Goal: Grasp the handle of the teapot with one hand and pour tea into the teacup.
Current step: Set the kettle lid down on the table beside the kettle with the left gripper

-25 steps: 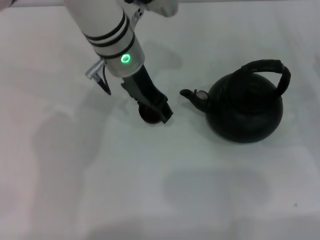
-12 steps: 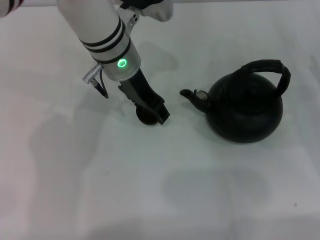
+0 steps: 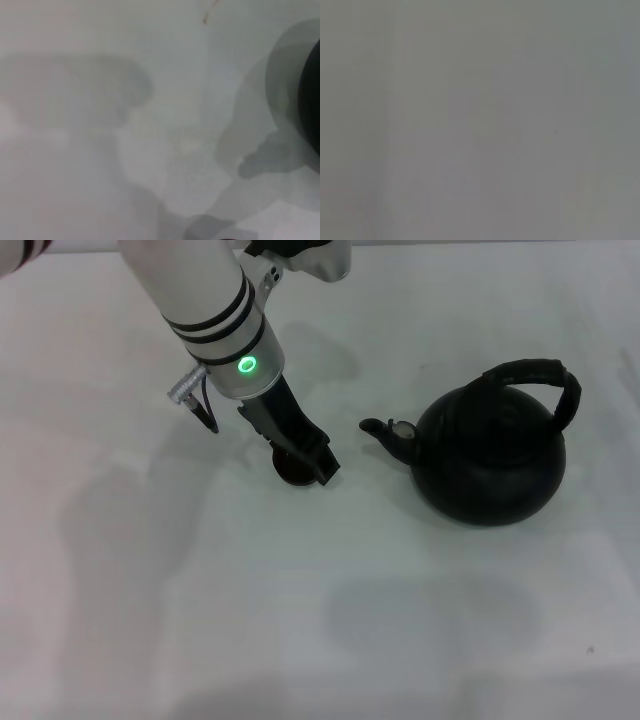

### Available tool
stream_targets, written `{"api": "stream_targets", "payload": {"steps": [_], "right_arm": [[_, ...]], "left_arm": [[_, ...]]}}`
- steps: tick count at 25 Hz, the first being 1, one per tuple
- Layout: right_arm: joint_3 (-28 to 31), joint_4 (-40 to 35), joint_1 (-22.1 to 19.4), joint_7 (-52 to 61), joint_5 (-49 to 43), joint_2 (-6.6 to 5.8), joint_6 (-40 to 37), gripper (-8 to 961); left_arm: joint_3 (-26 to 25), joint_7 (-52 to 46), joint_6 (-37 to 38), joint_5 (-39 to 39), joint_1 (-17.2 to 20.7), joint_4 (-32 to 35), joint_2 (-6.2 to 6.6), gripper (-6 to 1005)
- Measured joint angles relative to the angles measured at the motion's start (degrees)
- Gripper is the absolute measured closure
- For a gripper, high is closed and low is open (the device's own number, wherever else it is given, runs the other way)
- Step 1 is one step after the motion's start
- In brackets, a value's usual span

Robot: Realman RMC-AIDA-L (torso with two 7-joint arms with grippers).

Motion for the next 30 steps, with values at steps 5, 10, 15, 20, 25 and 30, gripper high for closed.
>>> {"api": "stream_targets", "payload": {"steps": [5,10,15,20,25,30], "right_arm": [[0.0,0.0,0.0,0.0,0.0,0.00,0.0,98],[0.0,-0.1,0.0,-0.1,0.0,0.00,0.0,98],[0.0,0.1,0.0,-0.1,0.0,0.00,0.0,98],[0.0,0.3,-0.1,-0.1,0.0,-0.01,0.0,98],[0.0,0.3,-0.2,-0.1,0.0,0.00,-0.2,98],[0.0,0.4,-0.1,-0.1,0.0,-0.01,-0.1,98]], "left_arm": [[0.0,0.0,0.0,0.0,0.0,-0.1,0.00,291],[0.1,0.4,0.0,-0.3,0.1,-0.2,-0.13,291],[0.4,0.6,0.2,-0.7,0.3,0.0,-0.16,290],[2.8,0.6,0.6,-2.3,0.5,-0.4,-0.17,290],[3.0,0.6,0.8,-2.5,1.0,-0.3,-0.14,288],[3.1,0.6,0.5,-2.4,1.6,0.4,-0.13,264]]}}
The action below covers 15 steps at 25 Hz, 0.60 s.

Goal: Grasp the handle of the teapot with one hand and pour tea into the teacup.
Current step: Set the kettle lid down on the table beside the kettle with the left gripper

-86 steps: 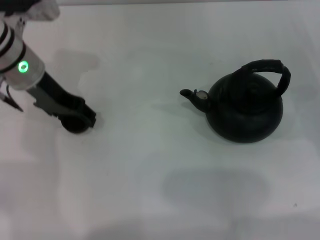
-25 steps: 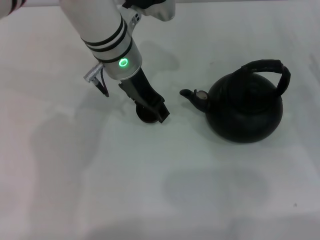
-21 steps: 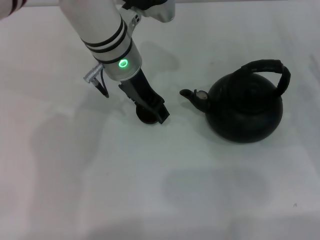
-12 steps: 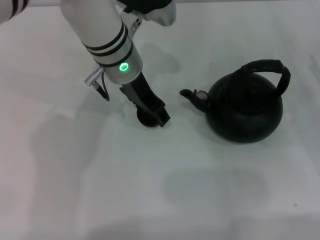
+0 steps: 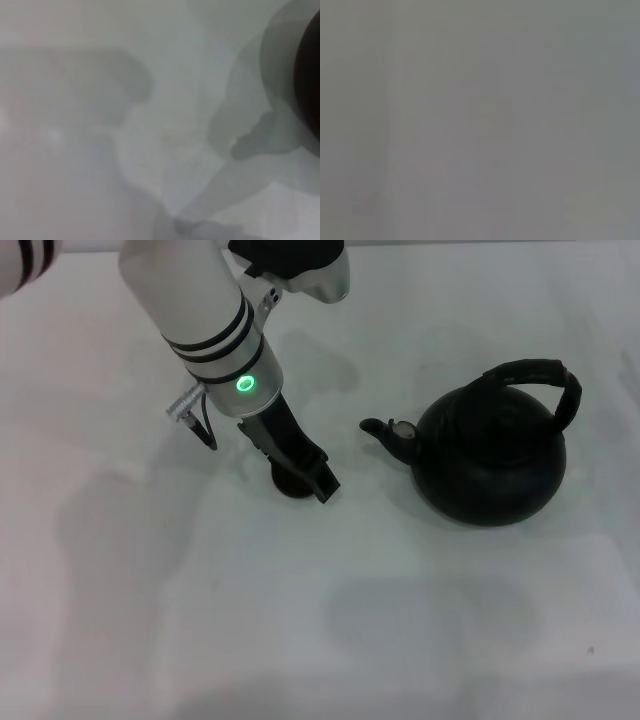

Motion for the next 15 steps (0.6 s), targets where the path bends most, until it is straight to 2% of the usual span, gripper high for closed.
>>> {"api": "stream_targets", "payload": {"steps": [11,15], "right_arm": [[0.0,0.1,-0.2,0.1,0.0,0.00,0.2,98],[0.0,0.1,-0.2,0.1,0.0,0.00,0.2,98]], "left_arm": [[0.0,-0.4,-1.5,0.7,1.4,3.9,0.38,200],[0.0,-0.4,-2.3,1.0,1.4,4.0,0.44,140]]}}
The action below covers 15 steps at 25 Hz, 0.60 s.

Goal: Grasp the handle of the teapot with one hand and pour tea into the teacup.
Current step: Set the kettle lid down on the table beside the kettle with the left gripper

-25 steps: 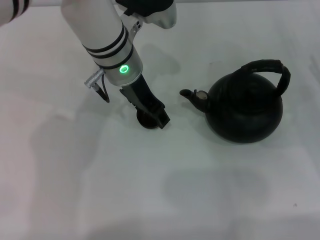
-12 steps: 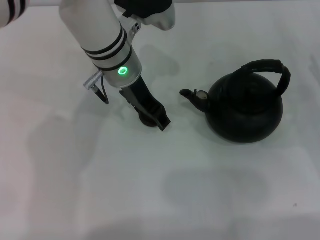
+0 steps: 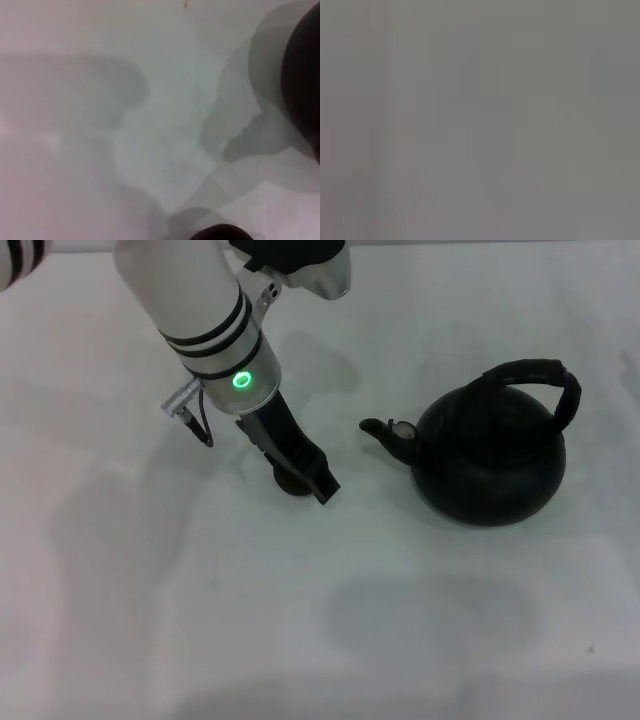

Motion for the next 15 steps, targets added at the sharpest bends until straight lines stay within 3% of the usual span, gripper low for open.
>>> {"api": "stream_targets", "payload": {"steps": [5,15], "right_arm": [[0.0,0.0,0.0,-0.1,0.2,0.00,0.0,98],[0.0,-0.4,0.1,-0.1,0.4,-0.05,0.0,99]], "left_arm": [[0.0,-0.4,-1.7,1.3,1.1,1.0,0.10,123],[-0.5,-2.6,-7.3,4.2,9.1,12.2,0.31,124]]}}
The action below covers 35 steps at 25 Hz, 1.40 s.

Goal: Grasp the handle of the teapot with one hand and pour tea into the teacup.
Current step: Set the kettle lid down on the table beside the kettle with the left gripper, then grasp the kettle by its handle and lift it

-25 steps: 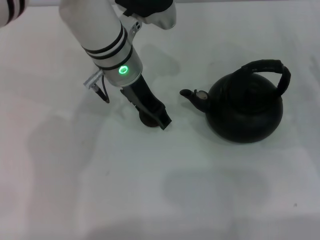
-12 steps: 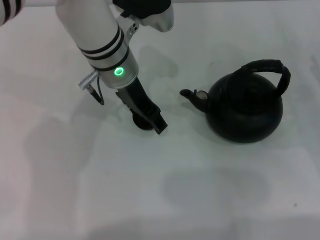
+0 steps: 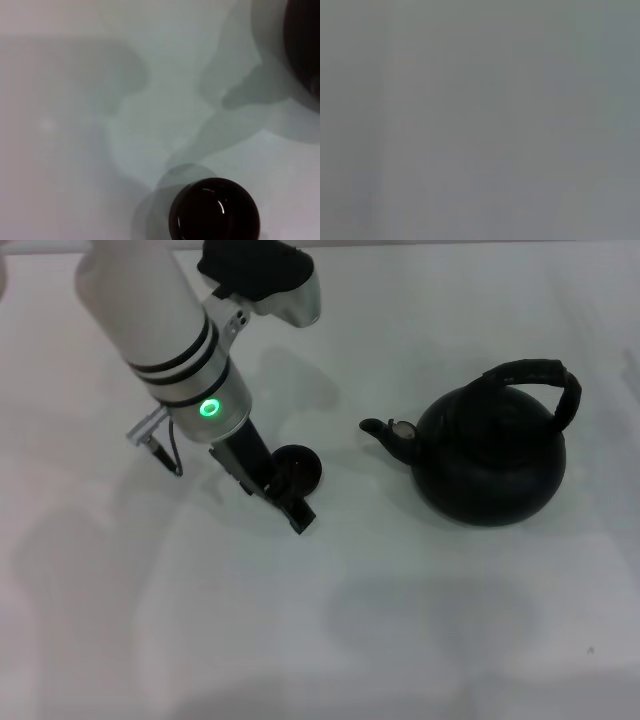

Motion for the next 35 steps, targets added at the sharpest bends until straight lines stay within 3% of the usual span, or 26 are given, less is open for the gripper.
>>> {"api": "stream_targets", "payload": {"steps": [3,7,9,11,14,17,20,22,26,29,35], "right_arm": [[0.0,-0.2,-0.2,0.1,-0.1,-0.15,-0.2,99],[-1.0,-1.0,-1.2,0.3,-0.5,-0.54,-1.6,99],[-5.3,-4.8,-3.7,1.8,-0.5,-1.16,-2.2,99],[-7.7,-7.2,-4.9,3.2,-0.5,-1.61,-1.8,99],[-15.0,-15.5,-9.4,10.2,-1.2,-3.92,1.0,99],[-17.9,-26.9,-14.6,19.5,-7.3,-6.18,6.1,99],[-17.6,-40.5,-20.8,29.2,-17.6,-6.89,13.3,99],[-17.4,-50.8,-25.1,35.1,-25.5,-6.35,18.2,99],[-15.2,-67.1,-31.8,47.7,-42.8,-2.82,23.0,99],[-11.6,-71.9,-32.7,58.3,-53.7,-1.05,17.7,99],[-10.6,-72.3,-31.3,69.1,-59.4,-0.70,9.4,99]], "left_arm": [[-0.9,0.1,-1.3,0.0,4.4,5.4,0.09,124],[-6.1,4.2,-2.1,-0.7,14.1,17.1,0.11,124],[-10.6,9.8,-1.1,-4.2,21.6,23.8,0.08,124],[-11.9,12.3,-0.2,-6.3,23.8,25.1,0.10,123],[-16.2,20.9,3.3,-14.3,30.3,26.5,0.11,123],[-20.0,33.6,6.2,-26.1,36.4,25.3,0.09,123],[-22.1,47.3,6.8,-37.9,41.3,23.4,0.09,124],[-23.3,56.8,6.7,-45.4,44.2,21.5,0.03,124],[-24.6,79.3,4.0,-64.5,48.8,12.2,0.07,124],[-26.0,91.8,-0.2,-74.9,49.2,2.9,0.08,125],[-29.3,107.0,-5.8,-84.3,48.7,-11.6,0.15,125]]}}
